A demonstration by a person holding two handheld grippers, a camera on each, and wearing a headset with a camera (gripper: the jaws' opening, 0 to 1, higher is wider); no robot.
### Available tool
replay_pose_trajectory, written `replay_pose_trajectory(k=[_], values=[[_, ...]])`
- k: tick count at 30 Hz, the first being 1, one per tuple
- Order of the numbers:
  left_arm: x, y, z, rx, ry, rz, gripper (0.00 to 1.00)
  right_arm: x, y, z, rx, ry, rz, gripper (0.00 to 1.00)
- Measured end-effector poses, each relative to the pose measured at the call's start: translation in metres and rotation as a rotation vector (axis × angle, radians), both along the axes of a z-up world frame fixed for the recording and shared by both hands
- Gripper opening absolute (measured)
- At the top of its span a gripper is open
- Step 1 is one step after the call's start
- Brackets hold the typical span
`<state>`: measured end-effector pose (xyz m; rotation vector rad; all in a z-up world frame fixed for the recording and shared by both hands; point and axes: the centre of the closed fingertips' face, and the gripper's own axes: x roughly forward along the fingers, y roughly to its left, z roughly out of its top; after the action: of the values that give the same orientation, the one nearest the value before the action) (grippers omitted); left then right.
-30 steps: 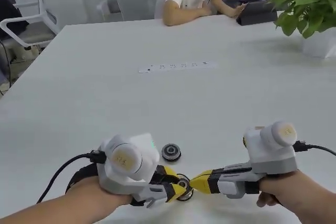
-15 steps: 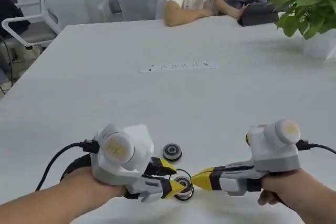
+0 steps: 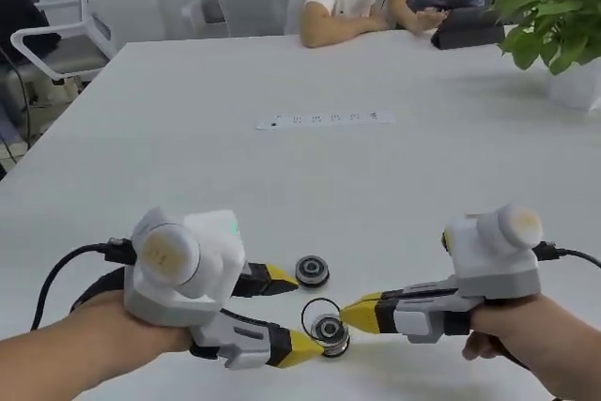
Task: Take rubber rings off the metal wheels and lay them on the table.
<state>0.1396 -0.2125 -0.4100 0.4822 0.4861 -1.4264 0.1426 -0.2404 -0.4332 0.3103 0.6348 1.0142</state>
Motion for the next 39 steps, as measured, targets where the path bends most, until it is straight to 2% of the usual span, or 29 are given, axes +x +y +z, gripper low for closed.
replay_pose_trajectory(k=[4, 7, 19, 28, 39], values=[[0.002, 0.007, 0.008, -0.025, 0.006, 0.019, 0.51, 0.003, 0.004, 0.006, 0.002, -0.008, 0.011, 0.00], [0.003, 0.013, 0.011, -0.030, -0.001, 0.030, 0.53, 0.007, 0.006, 0.009, 0.004, -0.013, 0.017, 0.00], [0.011, 0.038, 0.020, -0.058, 0.005, 0.098, 0.67, 0.021, 0.022, 0.014, -0.014, -0.027, 0.052, 0.00], [0.017, 0.060, 0.019, -0.059, 0.008, 0.157, 0.77, 0.025, 0.040, 0.007, -0.049, -0.022, 0.096, 0.00], [0.015, 0.079, 0.020, -0.058, 0.012, 0.197, 0.81, 0.024, 0.057, -0.004, -0.096, -0.019, 0.149, 0.00]])
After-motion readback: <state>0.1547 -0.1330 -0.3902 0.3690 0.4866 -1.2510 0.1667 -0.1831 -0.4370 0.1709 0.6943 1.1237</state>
